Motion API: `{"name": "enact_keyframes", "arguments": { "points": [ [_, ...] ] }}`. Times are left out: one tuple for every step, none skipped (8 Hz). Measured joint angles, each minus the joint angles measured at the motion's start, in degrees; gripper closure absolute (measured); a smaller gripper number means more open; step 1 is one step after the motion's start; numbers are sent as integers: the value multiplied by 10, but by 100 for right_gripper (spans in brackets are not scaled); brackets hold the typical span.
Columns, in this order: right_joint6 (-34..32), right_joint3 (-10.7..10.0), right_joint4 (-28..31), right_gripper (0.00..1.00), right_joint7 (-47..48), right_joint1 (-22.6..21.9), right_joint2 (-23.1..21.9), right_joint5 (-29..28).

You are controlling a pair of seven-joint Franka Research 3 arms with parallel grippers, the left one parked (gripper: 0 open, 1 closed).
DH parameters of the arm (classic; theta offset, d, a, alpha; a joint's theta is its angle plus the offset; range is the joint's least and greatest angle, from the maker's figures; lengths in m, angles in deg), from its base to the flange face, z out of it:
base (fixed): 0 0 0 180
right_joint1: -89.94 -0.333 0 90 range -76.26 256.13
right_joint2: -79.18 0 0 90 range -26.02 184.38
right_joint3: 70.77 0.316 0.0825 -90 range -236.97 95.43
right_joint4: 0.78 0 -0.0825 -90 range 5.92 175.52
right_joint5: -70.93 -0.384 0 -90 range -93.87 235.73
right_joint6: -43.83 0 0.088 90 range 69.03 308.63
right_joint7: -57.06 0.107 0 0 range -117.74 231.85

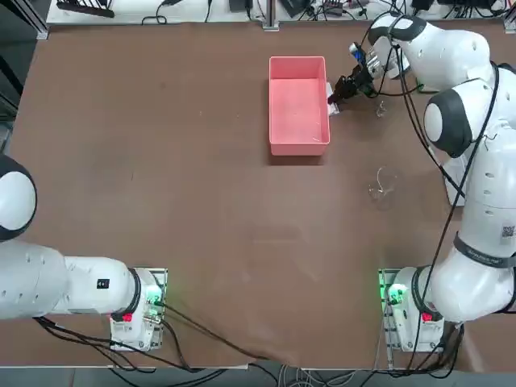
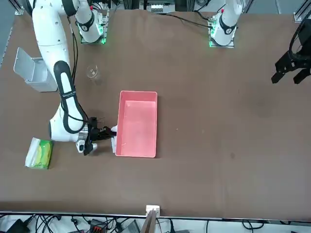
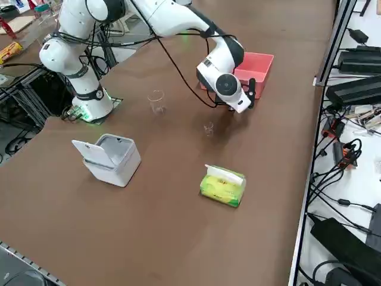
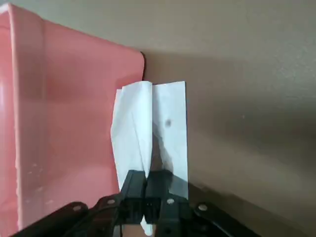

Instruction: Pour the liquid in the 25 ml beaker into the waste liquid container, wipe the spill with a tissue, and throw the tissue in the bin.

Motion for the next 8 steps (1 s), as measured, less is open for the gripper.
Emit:
{"name": "enact_keyframes", "arguments": {
  "points": [
    [0, 0, 0, 97, 0, -1, 0, 0],
    [0, 0, 0, 97, 0, -2, 0, 0],
    [0, 0, 0, 97, 0, -2, 0, 0],
    [1, 0, 0, 97, 0, -3, 0, 0],
    [1, 0, 0, 97, 0, -3, 0, 0],
    [0, -1, 0, 97, 0, -2, 0, 4],
    [-3, -2, -1, 97, 0, 0, -2, 14],
    [-15, -7, -1, 97, 0, 5, -6, 26]
  ]
}}
